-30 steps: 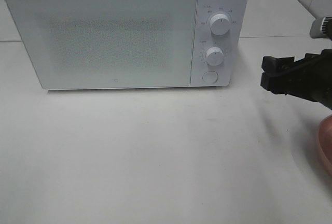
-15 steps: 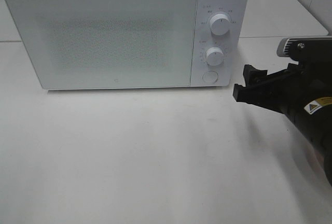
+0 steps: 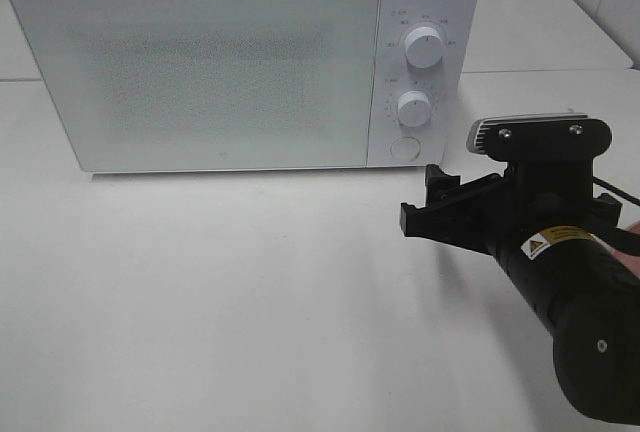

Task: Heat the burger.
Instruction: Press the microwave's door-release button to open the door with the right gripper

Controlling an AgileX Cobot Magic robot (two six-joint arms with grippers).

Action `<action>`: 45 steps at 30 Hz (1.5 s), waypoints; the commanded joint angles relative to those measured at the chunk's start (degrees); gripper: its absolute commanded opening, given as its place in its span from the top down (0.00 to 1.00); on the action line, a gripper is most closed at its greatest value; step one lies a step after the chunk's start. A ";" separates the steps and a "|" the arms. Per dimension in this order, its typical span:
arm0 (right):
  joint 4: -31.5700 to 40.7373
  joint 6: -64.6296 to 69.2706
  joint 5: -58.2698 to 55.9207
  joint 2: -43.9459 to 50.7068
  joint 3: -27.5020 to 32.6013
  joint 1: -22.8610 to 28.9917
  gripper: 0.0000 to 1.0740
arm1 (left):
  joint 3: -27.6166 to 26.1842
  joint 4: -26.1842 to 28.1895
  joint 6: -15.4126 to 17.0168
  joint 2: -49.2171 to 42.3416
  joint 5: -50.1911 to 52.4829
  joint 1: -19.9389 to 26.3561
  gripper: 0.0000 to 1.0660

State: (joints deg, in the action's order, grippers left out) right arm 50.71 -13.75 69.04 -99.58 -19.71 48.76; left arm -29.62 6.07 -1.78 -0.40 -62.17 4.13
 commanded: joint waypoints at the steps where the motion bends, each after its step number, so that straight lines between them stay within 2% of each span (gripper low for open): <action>1: 0.06 -0.74 4.30 0.06 -0.52 0.11 0.31 | 0.11 0.52 0.00 -1.26 0.92 0.29 0.05; 10: 0.00 3.90 2.86 0.06 -0.52 0.11 0.31 | 0.11 0.52 0.00 -1.26 0.92 0.29 0.05; 15: -0.17 15.70 2.86 0.06 -0.52 0.11 0.31 | 0.11 0.52 0.00 -1.26 0.92 0.29 0.05; 17: -0.17 28.93 2.81 0.06 -0.52 0.11 0.34 | 0.11 0.52 0.00 -1.26 0.92 0.29 0.05; 20: -0.17 32.77 2.81 0.06 -0.46 0.11 0.35 | 0.11 0.52 0.00 -1.26 0.92 0.29 0.05; 21: -0.17 40.28 2.81 0.06 -0.46 0.11 0.38 | 0.11 0.52 0.00 -1.26 0.92 0.29 0.05; 23: -0.17 43.20 2.81 0.06 -0.46 0.11 0.39 | 0.11 0.52 0.00 -1.26 0.92 0.29 0.05; 25: -0.17 53.74 1.95 0.06 -0.46 0.11 0.44 | 0.11 0.52 0.00 -1.26 0.92 0.29 0.05; 26: -0.17 53.74 1.95 0.06 -0.46 0.11 0.44 | 0.11 0.52 0.00 -1.26 0.92 0.29 0.05; 28: -0.17 68.53 -0.80 0.06 -0.46 0.11 0.50 | 0.11 0.52 0.00 -1.26 0.92 0.29 0.05; 29: -0.17 68.53 -0.80 0.06 -0.46 0.11 0.50 | 0.11 0.52 0.00 -1.26 0.92 0.29 0.05; 31: -0.17 77.29 -2.75 0.06 -0.46 0.11 0.64 | 0.11 0.52 0.00 -1.26 0.92 0.29 0.05; 34: -0.17 79.47 -3.04 0.06 -0.46 0.11 0.69 | 0.11 0.52 0.00 -1.26 0.92 0.29 0.05; 35: -0.17 82.22 -3.04 0.06 -0.46 0.11 0.78 | 0.11 0.52 0.00 -1.26 0.92 0.29 0.05; 36: -0.17 83.31 -3.04 0.06 -0.46 0.11 0.84 | 0.11 0.52 0.00 -1.26 0.92 0.29 0.05; 37: -0.17 83.31 -3.04 0.06 -0.46 0.11 0.84 | 0.11 0.52 0.00 -1.26 0.92 0.29 0.05; 39: -0.17 85.20 -3.04 0.06 -0.52 0.11 1.00 | 0.11 0.52 0.00 -1.26 0.92 0.29 0.05; 45: -0.23 89.55 -5.44 0.06 -0.52 0.11 1.00 | 0.11 0.52 0.00 -1.26 0.92 0.29 0.05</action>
State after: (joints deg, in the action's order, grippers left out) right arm 50.82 73.40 65.60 -99.64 -19.71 48.76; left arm -29.62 6.07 -1.78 -0.40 -62.17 4.13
